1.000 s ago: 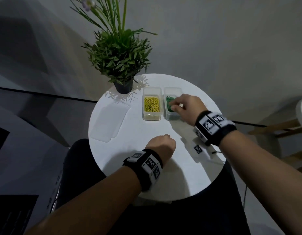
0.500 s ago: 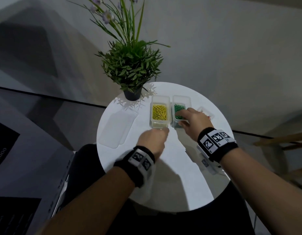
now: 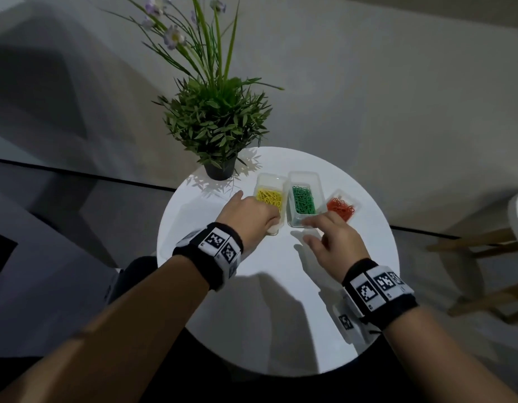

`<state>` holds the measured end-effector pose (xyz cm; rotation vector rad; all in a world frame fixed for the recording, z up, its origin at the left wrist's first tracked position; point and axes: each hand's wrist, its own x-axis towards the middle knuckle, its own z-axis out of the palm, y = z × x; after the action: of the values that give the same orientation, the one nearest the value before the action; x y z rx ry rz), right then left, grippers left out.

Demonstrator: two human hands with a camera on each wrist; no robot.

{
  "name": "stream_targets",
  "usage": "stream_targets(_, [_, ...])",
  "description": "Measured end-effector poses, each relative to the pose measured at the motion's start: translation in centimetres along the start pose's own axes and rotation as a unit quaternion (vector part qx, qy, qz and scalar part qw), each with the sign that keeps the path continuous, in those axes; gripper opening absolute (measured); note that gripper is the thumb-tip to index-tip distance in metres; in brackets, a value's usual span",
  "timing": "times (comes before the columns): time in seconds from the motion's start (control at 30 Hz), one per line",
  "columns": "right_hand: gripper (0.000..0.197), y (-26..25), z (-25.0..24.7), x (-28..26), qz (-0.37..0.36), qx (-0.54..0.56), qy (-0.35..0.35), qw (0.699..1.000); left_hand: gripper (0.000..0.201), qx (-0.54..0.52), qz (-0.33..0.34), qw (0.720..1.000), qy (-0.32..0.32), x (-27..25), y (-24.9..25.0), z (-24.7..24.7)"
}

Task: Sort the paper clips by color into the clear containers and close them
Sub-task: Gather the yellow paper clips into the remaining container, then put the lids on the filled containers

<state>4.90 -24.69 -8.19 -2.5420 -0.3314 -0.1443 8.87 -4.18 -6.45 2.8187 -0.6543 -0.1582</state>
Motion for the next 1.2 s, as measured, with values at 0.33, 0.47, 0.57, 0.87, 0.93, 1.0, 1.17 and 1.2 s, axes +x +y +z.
stream_targets(0.33, [0.043, -0.7, 0.1, -3.4, -0.066, -0.003, -0.029, 0.997, 0.018, -0.079, 0.046, 0.996, 0.009, -7.3, -1.2, 1.8])
stream_targets(0.47, [0.051, -1.4, 0.5, -4.9, -0.102, -0.063, -0.074, 0.99, 0.027, -0.084, 0.068, 0.99, 0.093, -9.6, -1.3, 2.2])
stream_targets(0.57, [0.031, -2.2, 0.5, -5.4, -0.109, -0.091, -0.051, 0.989, 0.044, -0.101, -0.025, 0.985, 0.14, -10.3, -1.9, 1.2])
stream_targets(0.87, [0.013, -2.9, 0.4, -6.7, -0.067, -0.164, -0.017, 0.984, 0.089, -0.098, -0.382, 0.919, -0.026, -8.7, -5.7, 1.1])
stream_targets(0.93, [0.018, -2.7, 0.1, -7.1, -0.047, -0.163, -0.024, 0.985, 0.083, -0.096, -0.377, 0.921, -0.022, -8.5, -5.5, 1.7])
stream_targets(1.0, [0.016, -2.2, -0.1, -7.5, -0.034, -0.152, -0.014, 0.988, 0.078, -0.116, -0.379, 0.918, -0.011, -8.6, -5.4, 1.8])
stream_targets(1.17, [0.011, -2.2, -1.5, -7.7, 0.048, -0.008, 0.009, 0.999, 0.061, -0.188, -0.328, 0.922, 0.083, -9.8, -4.5, 0.2])
stream_targets(1.2, [0.014, -2.3, -2.0, -7.5, 0.071, 0.037, 0.026, 0.996, 0.056, -0.202, -0.287, 0.93, 0.108, -10.1, -3.7, -0.3])
